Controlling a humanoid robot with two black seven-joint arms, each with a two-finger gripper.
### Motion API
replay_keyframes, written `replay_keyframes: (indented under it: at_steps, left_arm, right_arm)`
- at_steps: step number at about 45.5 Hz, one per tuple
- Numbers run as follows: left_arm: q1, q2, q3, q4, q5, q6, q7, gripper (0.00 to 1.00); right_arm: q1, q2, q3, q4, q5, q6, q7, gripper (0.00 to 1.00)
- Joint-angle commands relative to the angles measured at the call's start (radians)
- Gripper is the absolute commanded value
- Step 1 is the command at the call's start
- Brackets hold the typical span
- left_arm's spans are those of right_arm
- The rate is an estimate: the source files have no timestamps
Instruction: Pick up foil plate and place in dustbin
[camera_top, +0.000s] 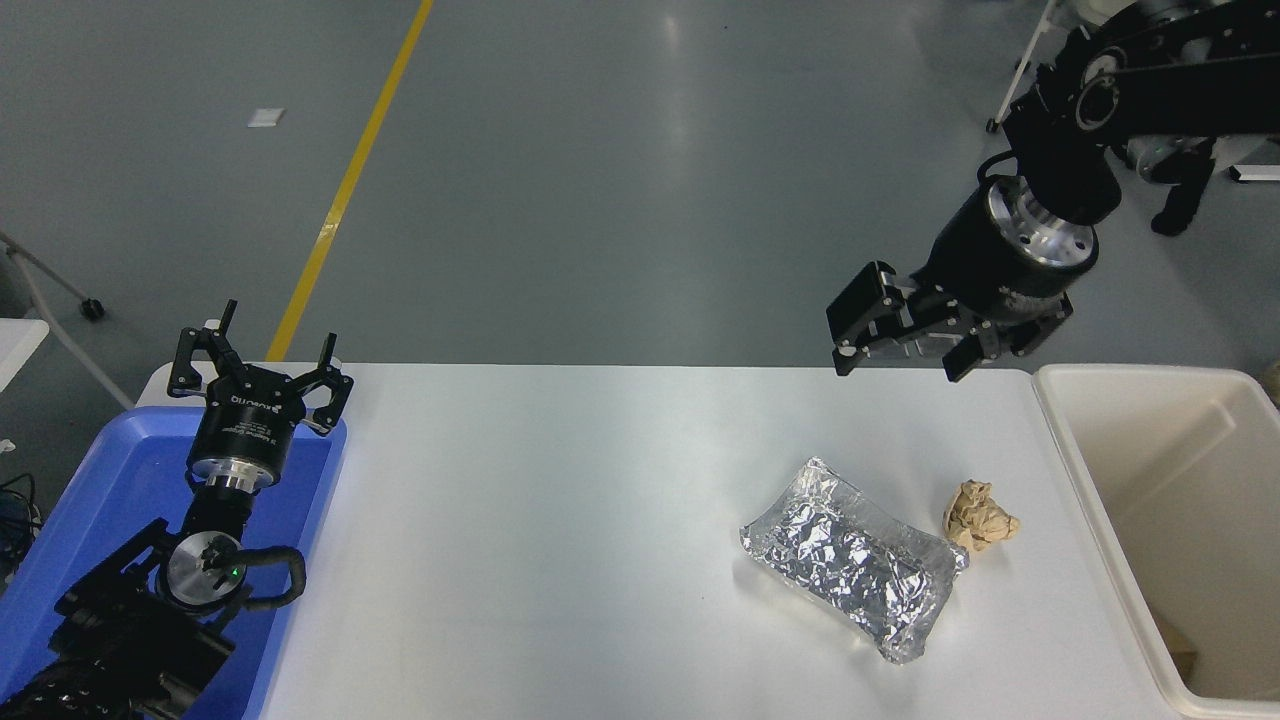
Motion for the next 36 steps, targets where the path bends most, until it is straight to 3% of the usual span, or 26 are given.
replay_keyframes:
  at_steps: [1, 8, 20, 36]
  left_arm:
    - [0.000, 0.000, 0.000, 0.000, 0.000, 0.000, 0.000, 1.00]
    - [0.000, 0.000, 0.000, 0.000, 0.000, 0.000, 0.000, 1.00]
    - [0.000, 0.000, 0.000, 0.000, 0.000, 0.000, 0.000, 1.00]
    - [0.000, 0.000, 0.002, 0.000, 0.000, 0.000, 0.000, 1.00]
  right_arm:
    - [-0.234, -0.080, 0.028, -0.128, -0.045, 0.000, -0.001, 1.00]
    - [-0.370, -0.141, 0.112, -0.170, -0.152, 0.000, -0.001, 1.00]
    - [-0.550, -0.191, 0.227, -0.188, -0.215, -0.034, -0.003, 1.00]
    - [-0.777, -0.108, 0.339, -0.331, -0.220, -0.126, -0.012, 0.97]
